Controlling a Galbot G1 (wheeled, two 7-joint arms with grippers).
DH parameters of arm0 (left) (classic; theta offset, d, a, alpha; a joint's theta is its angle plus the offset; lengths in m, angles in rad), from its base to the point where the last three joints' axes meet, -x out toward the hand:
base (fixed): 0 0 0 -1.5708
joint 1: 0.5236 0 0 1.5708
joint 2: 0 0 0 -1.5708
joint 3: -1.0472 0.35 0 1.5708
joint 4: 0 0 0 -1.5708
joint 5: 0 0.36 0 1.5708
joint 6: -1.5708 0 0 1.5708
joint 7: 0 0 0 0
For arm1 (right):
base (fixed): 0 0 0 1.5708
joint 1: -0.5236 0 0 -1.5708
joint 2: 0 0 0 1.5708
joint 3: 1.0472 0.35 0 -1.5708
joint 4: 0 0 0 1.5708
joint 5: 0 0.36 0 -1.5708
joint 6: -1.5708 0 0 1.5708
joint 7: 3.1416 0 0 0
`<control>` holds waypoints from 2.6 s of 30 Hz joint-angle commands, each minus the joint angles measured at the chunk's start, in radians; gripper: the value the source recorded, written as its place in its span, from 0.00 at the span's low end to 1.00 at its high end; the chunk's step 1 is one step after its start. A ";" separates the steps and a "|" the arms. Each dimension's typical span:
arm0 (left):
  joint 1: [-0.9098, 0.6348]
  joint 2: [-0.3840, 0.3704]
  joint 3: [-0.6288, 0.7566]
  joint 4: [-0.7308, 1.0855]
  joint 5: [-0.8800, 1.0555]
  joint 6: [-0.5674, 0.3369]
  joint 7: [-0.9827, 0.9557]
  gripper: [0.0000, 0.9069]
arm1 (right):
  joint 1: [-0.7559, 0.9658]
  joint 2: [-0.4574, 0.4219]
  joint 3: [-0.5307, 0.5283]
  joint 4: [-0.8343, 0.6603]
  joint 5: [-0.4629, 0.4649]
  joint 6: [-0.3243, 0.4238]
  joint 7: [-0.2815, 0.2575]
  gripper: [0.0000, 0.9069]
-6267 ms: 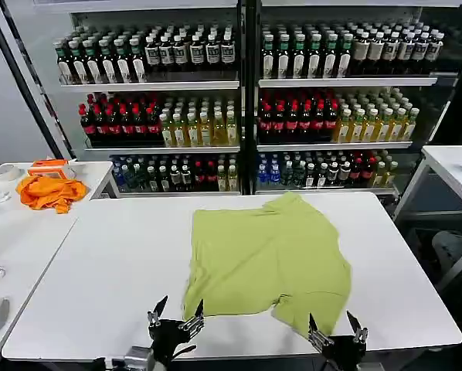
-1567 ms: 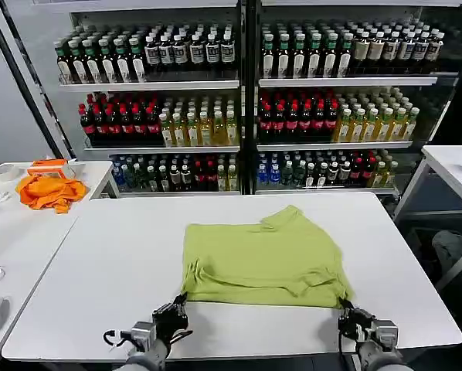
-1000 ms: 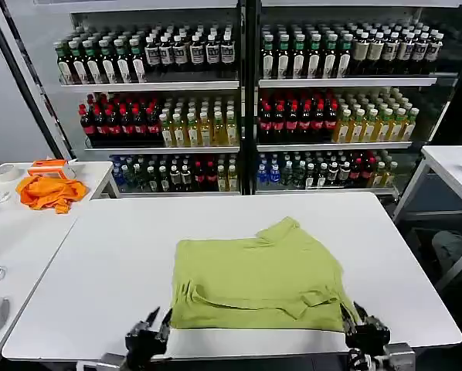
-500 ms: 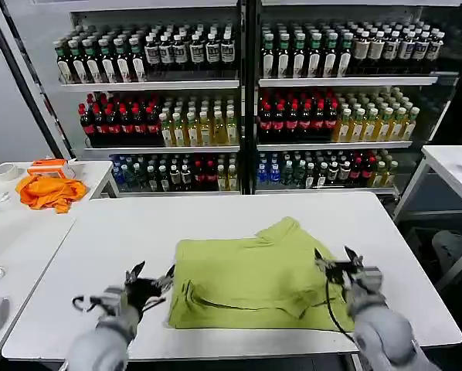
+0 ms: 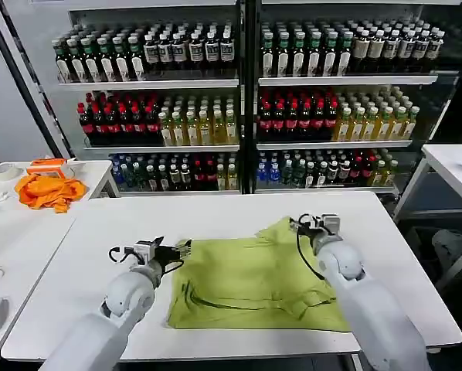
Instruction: Fold and organize the clothes.
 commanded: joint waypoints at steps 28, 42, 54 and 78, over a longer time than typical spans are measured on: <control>0.034 0.022 -0.010 -0.074 -0.084 -0.028 0.083 0.01 | -0.022 -0.028 -0.007 0.085 0.064 0.013 -0.019 0.00; 0.190 0.092 -0.133 -0.285 -0.145 -0.063 0.076 0.01 | -0.244 -0.164 0.130 0.434 0.063 0.032 -0.014 0.00; 0.269 0.098 -0.124 -0.316 -0.082 -0.073 0.095 0.01 | -0.127 -0.056 0.084 0.205 0.005 -0.001 0.028 1.00; 0.259 0.091 -0.115 -0.310 -0.082 -0.076 0.100 0.01 | 0.088 0.068 -0.064 -0.191 0.043 -0.004 0.025 0.00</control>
